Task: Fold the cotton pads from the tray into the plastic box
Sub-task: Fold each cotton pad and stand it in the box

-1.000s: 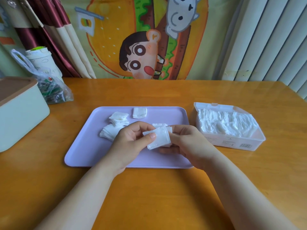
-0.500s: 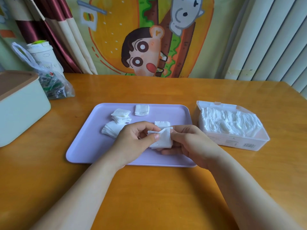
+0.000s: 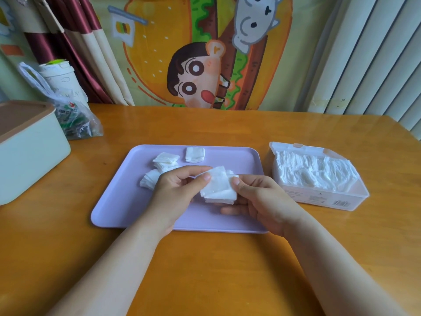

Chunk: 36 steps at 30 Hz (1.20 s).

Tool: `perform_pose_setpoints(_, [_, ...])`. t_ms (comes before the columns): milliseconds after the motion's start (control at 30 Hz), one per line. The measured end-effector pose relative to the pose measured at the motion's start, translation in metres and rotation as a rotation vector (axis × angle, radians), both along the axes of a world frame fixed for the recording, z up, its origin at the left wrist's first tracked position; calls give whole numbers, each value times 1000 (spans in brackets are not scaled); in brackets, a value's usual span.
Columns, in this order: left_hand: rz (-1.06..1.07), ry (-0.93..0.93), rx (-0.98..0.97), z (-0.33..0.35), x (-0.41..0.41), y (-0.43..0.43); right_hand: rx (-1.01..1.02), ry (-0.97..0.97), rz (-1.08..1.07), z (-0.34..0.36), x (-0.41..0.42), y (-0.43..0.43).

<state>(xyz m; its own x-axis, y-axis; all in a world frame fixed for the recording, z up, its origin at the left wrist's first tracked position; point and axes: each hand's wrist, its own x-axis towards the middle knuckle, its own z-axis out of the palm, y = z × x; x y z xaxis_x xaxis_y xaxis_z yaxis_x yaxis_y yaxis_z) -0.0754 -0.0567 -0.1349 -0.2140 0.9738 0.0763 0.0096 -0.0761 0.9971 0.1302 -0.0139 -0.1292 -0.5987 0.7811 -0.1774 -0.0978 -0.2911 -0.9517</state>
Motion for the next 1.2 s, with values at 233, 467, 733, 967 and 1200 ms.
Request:
perform_pose_setpoints(233, [-138, -93, -11, 5, 1, -3, 104, -99, -105, -4, 0, 2])
perform_pose_setpoints(467, [-104, 53, -26, -4, 2, 0, 197, -147, -70, 1, 0, -1])
perform_pose_setpoints(733, [-25, 143, -14, -5, 10, 1, 214, -157, -45, 5, -1, -3])
perform_pose_setpoints(967, [30, 513, -110, -2, 17, 21, 354, -189, -704, 4, -1, 10])
perform_pose_setpoints(1200, [-187, 880, -276, 11, 21, 64, 309, -138, -760, -3, -7, 11])
